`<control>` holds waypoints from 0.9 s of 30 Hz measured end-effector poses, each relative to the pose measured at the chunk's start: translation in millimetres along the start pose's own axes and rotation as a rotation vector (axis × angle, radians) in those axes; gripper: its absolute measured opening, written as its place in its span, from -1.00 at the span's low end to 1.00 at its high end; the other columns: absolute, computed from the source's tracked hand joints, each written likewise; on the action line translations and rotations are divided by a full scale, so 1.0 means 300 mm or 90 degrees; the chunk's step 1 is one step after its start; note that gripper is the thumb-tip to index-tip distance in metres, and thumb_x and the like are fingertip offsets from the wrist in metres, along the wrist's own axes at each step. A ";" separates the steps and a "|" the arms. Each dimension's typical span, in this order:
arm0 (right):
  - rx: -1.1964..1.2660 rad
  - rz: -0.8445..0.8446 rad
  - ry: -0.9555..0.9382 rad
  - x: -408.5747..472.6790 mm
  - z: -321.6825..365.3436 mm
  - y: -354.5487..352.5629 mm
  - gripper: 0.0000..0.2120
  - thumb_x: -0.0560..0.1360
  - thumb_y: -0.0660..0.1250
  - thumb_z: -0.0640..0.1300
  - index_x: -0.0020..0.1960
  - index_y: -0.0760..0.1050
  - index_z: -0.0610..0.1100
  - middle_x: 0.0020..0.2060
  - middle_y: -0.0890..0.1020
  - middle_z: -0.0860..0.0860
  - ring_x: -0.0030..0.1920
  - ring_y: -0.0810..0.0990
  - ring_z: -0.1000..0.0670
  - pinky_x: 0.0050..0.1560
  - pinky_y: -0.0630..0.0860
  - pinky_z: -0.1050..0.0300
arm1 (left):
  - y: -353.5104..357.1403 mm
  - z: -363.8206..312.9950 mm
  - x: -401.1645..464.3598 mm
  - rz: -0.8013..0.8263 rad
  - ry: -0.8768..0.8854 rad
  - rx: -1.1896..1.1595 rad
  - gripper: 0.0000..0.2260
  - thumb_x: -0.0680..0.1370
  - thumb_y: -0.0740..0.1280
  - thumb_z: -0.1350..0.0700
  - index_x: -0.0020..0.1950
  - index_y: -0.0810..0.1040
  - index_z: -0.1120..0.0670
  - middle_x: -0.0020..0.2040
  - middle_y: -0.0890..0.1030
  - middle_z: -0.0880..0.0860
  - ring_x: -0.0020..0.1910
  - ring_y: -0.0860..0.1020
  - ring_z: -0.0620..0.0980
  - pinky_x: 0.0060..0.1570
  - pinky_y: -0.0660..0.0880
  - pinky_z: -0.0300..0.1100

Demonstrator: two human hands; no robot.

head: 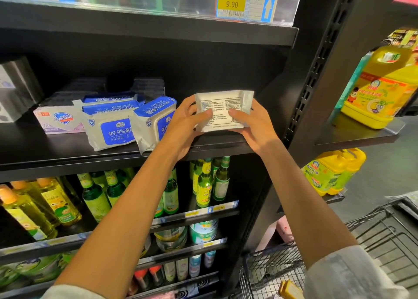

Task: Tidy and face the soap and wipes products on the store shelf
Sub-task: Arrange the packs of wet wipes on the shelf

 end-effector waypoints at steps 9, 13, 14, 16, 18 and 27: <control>-0.007 -0.013 -0.055 -0.004 -0.001 -0.020 -0.44 0.52 0.46 -0.40 0.42 0.40 -0.04 0.33 0.61 -0.12 0.37 0.60 -0.13 0.23 0.64 -0.23 | 0.019 -0.015 -0.024 0.002 -0.005 -0.012 -0.59 0.64 0.43 0.02 0.47 0.48 0.01 0.27 0.67 0.06 0.30 0.63 0.02 0.19 0.64 0.16; -0.014 -0.007 -0.059 -0.008 0.001 -0.013 -0.40 0.52 0.46 -0.41 0.42 0.39 0.00 0.33 0.59 -0.09 0.37 0.60 -0.09 0.21 0.65 -0.22 | 0.018 -0.017 -0.025 -0.007 0.005 -0.004 -0.62 0.63 0.43 0.04 0.43 0.50 0.06 0.23 0.68 0.05 0.25 0.65 -0.01 0.18 0.65 0.14; -0.016 0.006 -0.062 -0.008 0.002 -0.008 -0.39 0.51 0.47 -0.41 0.44 0.39 -0.01 0.35 0.58 -0.10 0.38 0.59 -0.10 0.22 0.64 -0.22 | 0.014 -0.016 -0.023 -0.014 0.006 -0.010 -0.63 0.63 0.43 0.06 0.42 0.50 0.07 0.20 0.69 0.05 0.23 0.66 -0.01 0.17 0.66 0.14; -0.038 0.028 -0.069 -0.009 0.002 0.003 -0.37 0.51 0.48 -0.40 0.48 0.37 -0.06 0.36 0.57 -0.13 0.40 0.57 -0.13 0.24 0.63 -0.24 | 0.003 -0.011 -0.018 -0.031 0.007 -0.015 -0.63 0.63 0.43 0.08 0.41 0.48 0.09 0.18 0.69 0.05 0.21 0.67 0.00 0.15 0.66 0.15; -0.057 0.036 -0.064 -0.008 0.001 0.010 -0.36 0.52 0.49 -0.37 0.50 0.34 -0.10 0.37 0.57 -0.15 0.40 0.57 -0.15 0.25 0.62 -0.25 | -0.002 -0.010 -0.013 -0.042 0.016 -0.005 -0.64 0.63 0.43 0.10 0.41 0.46 0.08 0.23 0.67 0.08 0.22 0.67 0.02 0.12 0.67 0.11; 0.020 -0.005 0.057 -0.006 -0.007 0.026 -0.46 0.66 0.20 0.26 0.51 0.41 -0.04 0.37 0.61 -0.10 0.36 0.61 -0.15 0.36 0.55 -0.29 | -0.020 -0.016 -0.005 -0.068 0.089 0.045 -0.60 0.61 0.46 0.09 0.41 0.45 0.02 0.36 0.59 0.05 0.32 0.61 0.06 0.15 0.67 0.10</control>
Point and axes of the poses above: each hand's wrist, its own x-axis towards the middle knuckle, its own y-axis out of the palm, z = x × y, the point moved 7 cm from there along x, towards the middle knuckle
